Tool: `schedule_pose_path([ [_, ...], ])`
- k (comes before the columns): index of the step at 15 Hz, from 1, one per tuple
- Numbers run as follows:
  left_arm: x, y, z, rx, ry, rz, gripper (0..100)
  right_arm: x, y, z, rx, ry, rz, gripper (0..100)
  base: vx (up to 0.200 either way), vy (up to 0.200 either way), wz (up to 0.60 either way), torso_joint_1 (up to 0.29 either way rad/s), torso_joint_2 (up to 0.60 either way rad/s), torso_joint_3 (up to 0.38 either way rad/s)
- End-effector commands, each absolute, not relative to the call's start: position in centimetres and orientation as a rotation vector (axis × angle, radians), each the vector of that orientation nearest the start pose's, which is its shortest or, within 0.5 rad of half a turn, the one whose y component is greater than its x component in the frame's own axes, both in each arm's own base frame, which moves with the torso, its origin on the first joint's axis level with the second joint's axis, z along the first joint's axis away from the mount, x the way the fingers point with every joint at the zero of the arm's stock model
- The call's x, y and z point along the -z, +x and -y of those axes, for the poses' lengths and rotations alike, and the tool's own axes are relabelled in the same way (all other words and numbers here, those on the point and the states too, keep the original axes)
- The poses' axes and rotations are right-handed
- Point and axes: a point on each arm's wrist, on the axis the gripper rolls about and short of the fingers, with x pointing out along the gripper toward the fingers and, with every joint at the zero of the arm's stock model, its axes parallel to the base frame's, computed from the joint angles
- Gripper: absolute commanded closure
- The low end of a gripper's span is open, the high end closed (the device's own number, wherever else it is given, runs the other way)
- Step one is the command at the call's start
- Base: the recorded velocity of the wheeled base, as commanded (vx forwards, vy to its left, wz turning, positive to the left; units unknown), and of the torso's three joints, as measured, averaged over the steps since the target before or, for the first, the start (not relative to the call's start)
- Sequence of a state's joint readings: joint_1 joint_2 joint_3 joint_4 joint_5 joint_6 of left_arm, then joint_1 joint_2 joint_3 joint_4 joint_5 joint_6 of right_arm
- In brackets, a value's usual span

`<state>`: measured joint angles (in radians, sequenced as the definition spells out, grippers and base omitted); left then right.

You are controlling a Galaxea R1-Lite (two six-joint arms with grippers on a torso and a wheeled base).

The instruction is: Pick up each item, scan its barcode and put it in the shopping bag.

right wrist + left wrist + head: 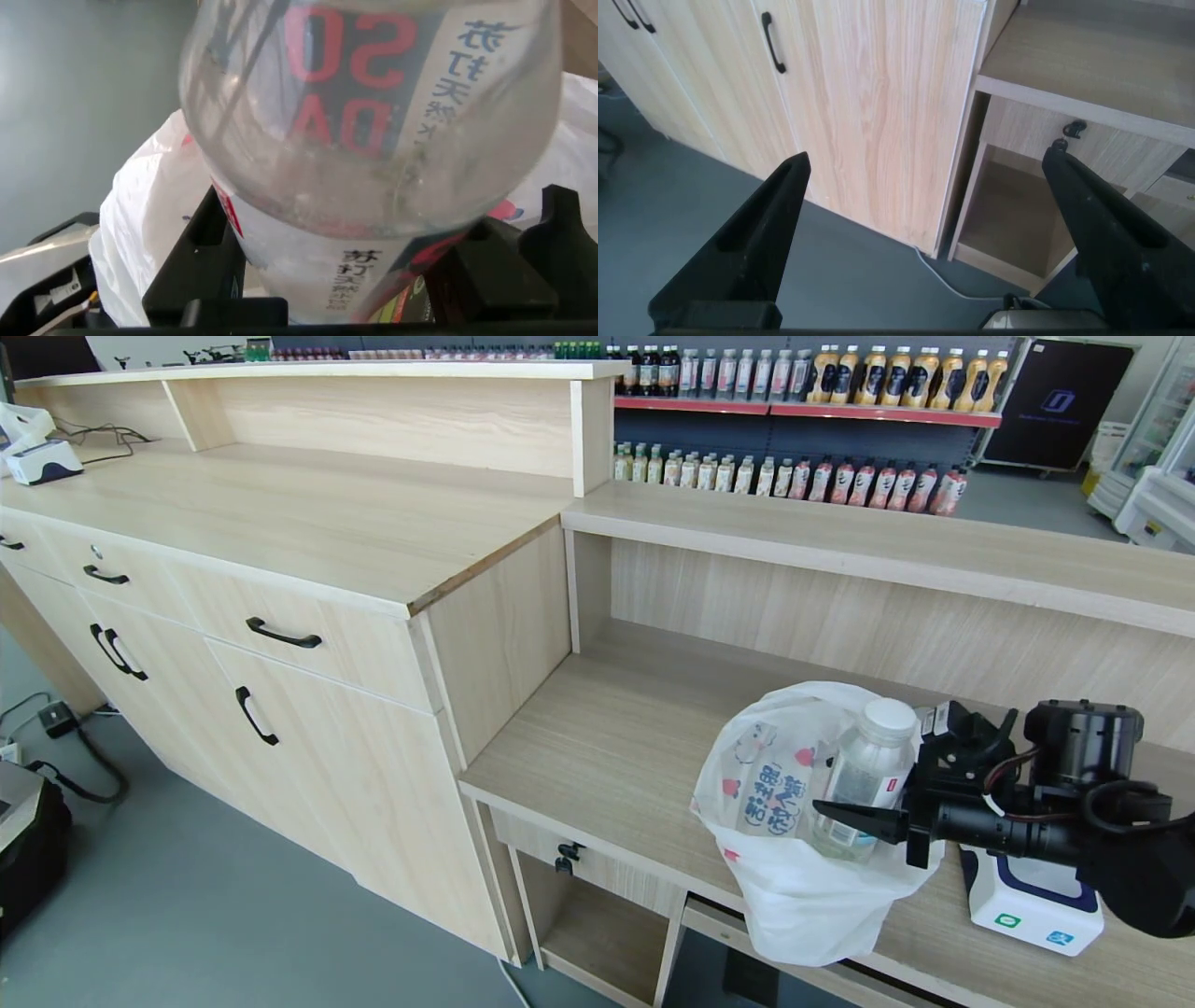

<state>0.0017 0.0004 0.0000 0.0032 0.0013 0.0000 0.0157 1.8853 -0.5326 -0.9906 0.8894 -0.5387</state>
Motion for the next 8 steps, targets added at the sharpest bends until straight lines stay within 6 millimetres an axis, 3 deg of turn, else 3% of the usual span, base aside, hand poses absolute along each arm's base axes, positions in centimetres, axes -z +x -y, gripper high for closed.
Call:
schedule_pose_path([
  [1,-7.5,-2.3,0.0,-0.003,0.000,-0.003,0,-8.8,29.5,-1.8,-0.971,-0.332,-0.113,100,0.000,0.000,0.00,0.000,0.00,0.000],
  [8,-7.5,-2.3,0.0,-0.003,0.000,-0.003,0,-7.6,29.7,-1.6,-1.001,-0.333,-0.123,100,0.000,0.000,0.00,0.000,0.00,0.000],
])
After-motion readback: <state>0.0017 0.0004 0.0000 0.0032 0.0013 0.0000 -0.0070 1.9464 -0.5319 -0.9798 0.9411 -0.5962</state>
